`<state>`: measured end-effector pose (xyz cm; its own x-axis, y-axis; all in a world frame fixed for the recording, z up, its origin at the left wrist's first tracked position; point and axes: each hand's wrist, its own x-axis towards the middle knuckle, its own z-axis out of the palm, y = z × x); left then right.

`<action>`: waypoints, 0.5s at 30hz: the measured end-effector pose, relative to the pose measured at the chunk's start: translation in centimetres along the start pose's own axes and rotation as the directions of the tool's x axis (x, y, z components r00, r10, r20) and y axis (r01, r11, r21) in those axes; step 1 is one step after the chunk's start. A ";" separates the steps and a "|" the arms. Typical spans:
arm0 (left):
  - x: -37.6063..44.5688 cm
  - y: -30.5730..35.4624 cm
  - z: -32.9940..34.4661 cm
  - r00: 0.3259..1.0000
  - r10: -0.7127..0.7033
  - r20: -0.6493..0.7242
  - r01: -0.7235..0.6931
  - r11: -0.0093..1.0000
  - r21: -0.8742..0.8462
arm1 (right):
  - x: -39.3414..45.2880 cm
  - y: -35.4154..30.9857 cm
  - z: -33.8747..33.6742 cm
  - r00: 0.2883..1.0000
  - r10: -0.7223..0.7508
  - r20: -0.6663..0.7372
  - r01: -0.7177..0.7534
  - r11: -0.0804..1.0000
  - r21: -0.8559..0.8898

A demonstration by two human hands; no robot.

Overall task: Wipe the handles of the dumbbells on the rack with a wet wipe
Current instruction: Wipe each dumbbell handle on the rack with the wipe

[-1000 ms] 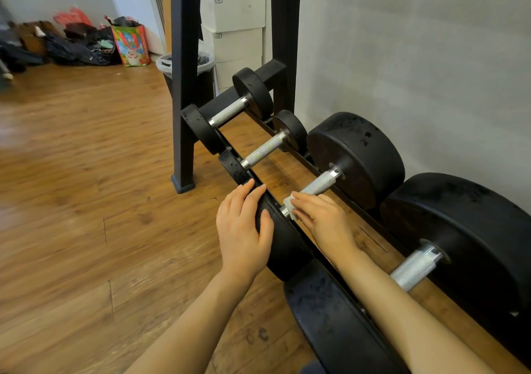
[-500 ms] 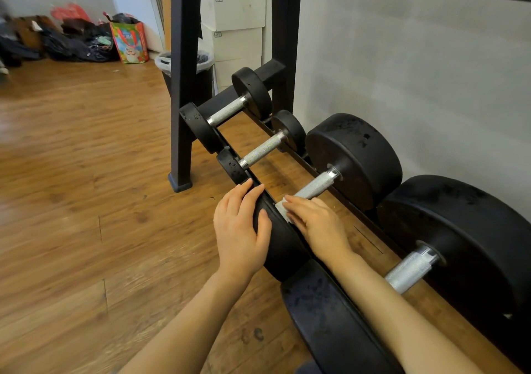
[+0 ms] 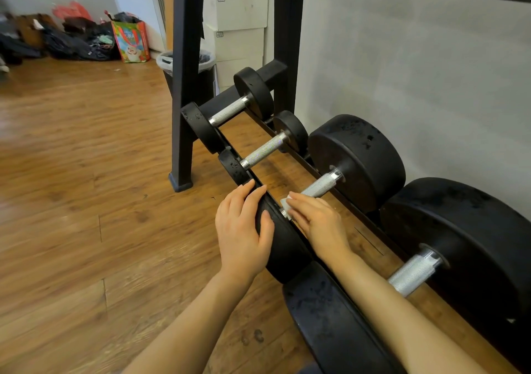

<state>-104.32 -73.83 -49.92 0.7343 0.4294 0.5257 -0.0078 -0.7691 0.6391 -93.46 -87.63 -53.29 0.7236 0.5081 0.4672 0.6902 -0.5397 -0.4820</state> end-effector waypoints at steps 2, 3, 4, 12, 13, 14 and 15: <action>0.0 0.0 0.0 1.000 0.000 -0.005 0.000 1.000 -0.005 | -0.1 0.0 0.1 0.999 -0.009 0.048 0.005 0.997 0.078; 0.0 0.0 0.1 1.000 -0.001 -0.008 0.001 1.000 -0.008 | -0.1 -0.1 0.0 0.998 -0.011 0.057 0.006 0.996 0.090; 0.0 0.0 0.1 1.000 0.000 -0.009 0.000 1.000 -0.010 | 0.0 -0.1 0.0 0.998 -0.005 0.055 0.001 0.997 0.076; 0.1 -0.2 0.2 1.000 0.001 -0.004 -0.001 1.000 -0.012 | 0.2 -0.5 -0.7 0.973 -0.046 0.224 0.037 0.998 0.044; 0.1 -0.2 0.2 1.000 0.003 -0.005 -0.003 1.000 -0.013 | 0.2 -0.4 -0.8 0.974 -0.038 0.224 0.039 0.999 0.003; 0.1 -0.2 0.2 1.000 0.006 -0.006 -0.006 1.000 -0.014 | 0.3 -0.3 -0.9 0.980 -0.026 0.199 0.032 0.999 -0.029; 0.1 -0.3 0.2 1.000 0.009 -0.009 -0.009 1.000 -0.015 | 0.3 -0.2 -1.0 0.987 -0.018 0.158 0.024 0.999 -0.039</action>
<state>-104.08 -73.69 -50.18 0.7283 0.4270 0.5360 -0.0241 -0.7658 0.6427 -93.36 -88.06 -52.29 0.7032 0.6174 0.3525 0.7068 -0.5532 -0.4409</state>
